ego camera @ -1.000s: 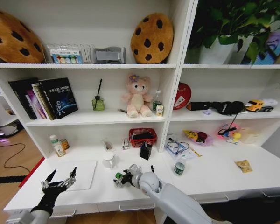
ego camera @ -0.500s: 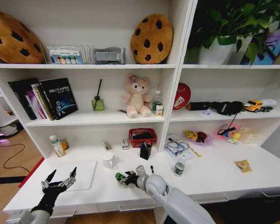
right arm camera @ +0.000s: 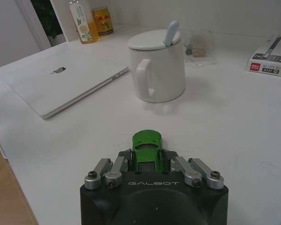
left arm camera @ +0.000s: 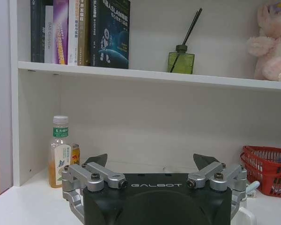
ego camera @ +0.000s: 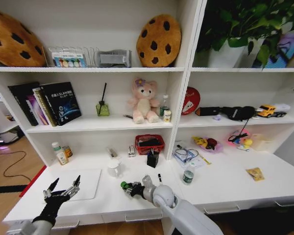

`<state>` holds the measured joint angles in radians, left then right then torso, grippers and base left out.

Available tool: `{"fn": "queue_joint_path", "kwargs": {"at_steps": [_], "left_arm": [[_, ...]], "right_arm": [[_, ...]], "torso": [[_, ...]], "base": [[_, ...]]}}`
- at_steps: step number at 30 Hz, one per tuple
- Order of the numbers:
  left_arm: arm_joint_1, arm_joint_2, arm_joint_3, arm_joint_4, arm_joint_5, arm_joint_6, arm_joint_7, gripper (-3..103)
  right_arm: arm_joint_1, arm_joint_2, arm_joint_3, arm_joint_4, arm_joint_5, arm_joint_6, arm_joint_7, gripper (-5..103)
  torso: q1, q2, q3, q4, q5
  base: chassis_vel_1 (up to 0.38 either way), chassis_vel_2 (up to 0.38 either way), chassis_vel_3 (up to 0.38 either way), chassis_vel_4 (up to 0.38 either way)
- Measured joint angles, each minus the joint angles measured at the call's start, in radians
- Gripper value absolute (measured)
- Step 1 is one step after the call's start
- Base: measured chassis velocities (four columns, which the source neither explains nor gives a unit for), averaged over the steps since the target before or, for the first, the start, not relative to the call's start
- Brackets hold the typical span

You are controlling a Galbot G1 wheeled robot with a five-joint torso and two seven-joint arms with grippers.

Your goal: Organize the objects on the table.

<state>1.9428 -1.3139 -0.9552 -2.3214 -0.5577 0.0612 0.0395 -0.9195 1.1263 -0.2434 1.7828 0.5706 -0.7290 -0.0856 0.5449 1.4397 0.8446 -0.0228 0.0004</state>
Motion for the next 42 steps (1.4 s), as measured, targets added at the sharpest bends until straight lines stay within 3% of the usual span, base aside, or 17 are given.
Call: {"fn": "queue_joint_path", "kwargs": {"at_steps": [10,23,30,33,38,42], "left_arm": [[0.000,0.000,0.000,0.000,0.000,0.000,0.000,100],[0.000,0.000,0.000,0.000,0.000,0.000,0.000,100],[0.000,0.000,0.000,0.000,0.000,0.000,0.000,100],[0.000,0.000,0.000,0.000,0.000,0.000,0.000,100],[0.000,0.000,0.000,0.000,0.000,0.000,0.000,100],[0.000,0.000,0.000,0.000,0.000,0.000,0.000,100]], "right_arm": [[-0.015,-0.036,0.043,0.063,-0.015,0.027,-0.013,34],[-0.068,-0.094,0.181,0.343,-0.009,0.026,0.041,34],[-0.096,-0.109,0.272,0.410,-0.043,0.085,0.041,34],[-0.072,-0.092,0.291,0.389,-0.090,0.187,0.049,34],[0.011,-0.050,0.270,0.320,-0.105,0.251,0.072,34],[0.234,0.053,0.174,0.165,-0.095,0.298,0.088,34]], "torso": [[0.000,0.000,0.000,-0.0010,-0.0010],[0.000,0.000,0.000,-0.0007,-0.0004],[0.000,0.000,0.000,-0.0007,-0.0003],[0.000,0.000,0.000,-0.0009,-0.0003],[0.000,0.000,0.000,-0.0006,-0.0003],[0.000,0.000,0.000,-0.0003,-0.0006]], "base": [[0.000,0.000,0.000,0.000],[0.000,0.000,0.000,0.000],[0.000,0.000,0.000,0.000],[0.000,0.000,0.000,0.000],[0.000,0.000,0.000,0.000],[0.000,0.000,0.000,0.000]]}}
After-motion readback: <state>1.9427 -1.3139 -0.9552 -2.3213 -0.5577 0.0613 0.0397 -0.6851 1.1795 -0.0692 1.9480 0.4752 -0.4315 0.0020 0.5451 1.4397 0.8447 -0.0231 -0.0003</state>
